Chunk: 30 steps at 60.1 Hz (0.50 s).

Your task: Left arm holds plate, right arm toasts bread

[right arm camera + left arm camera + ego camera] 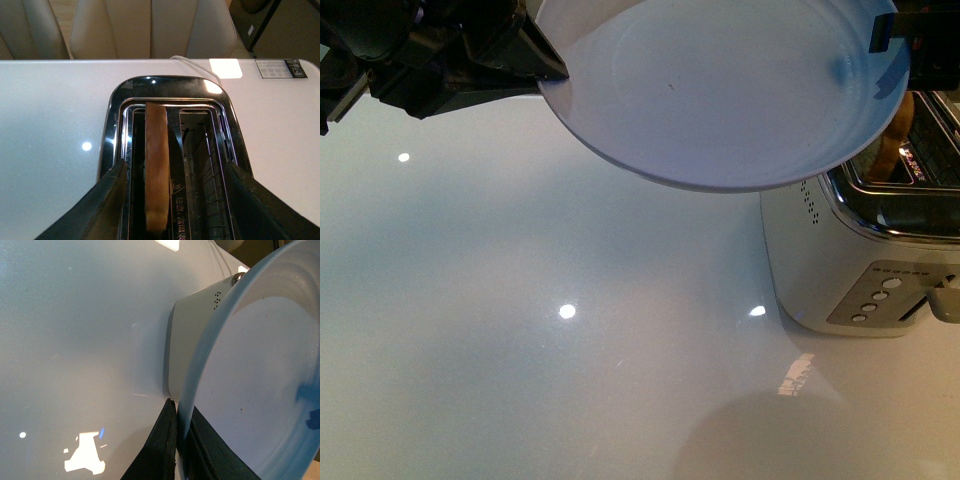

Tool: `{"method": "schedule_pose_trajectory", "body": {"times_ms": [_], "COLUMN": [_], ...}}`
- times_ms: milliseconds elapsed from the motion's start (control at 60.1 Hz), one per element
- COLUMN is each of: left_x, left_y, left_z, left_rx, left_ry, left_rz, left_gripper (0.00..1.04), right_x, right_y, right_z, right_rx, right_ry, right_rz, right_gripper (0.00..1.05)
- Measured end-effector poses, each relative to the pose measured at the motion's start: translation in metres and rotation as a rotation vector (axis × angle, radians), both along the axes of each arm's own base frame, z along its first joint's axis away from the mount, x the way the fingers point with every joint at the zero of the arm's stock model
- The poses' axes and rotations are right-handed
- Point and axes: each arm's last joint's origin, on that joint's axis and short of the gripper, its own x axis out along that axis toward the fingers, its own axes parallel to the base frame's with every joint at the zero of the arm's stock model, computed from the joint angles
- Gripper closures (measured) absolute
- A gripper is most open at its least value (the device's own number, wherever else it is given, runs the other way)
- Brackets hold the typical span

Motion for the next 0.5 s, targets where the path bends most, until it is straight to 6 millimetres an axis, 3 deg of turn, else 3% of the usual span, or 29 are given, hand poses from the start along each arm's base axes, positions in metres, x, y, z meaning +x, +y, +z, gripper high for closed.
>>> {"method": "schedule_pose_trajectory", "body": {"times_ms": [250,499], "left_x": [0.0,0.0], "left_y": [0.0,0.0], "left_z": [0.0,0.0], "left_rx": [-0.001,-0.002], "left_ry": [0.0,0.001], "left_rz": [0.0,-0.002], "left_gripper": [1.02,1.02], "right_x": [-0.015,-0.051], "right_y": [-0.008,-0.029], "right_z": [0.025,0.049], "right_rx": [0.044,0.078], "right_ry": [-0.086,-0.174], "right_rz": [0.002,0.01], "right_gripper": [0.08,0.09]}}
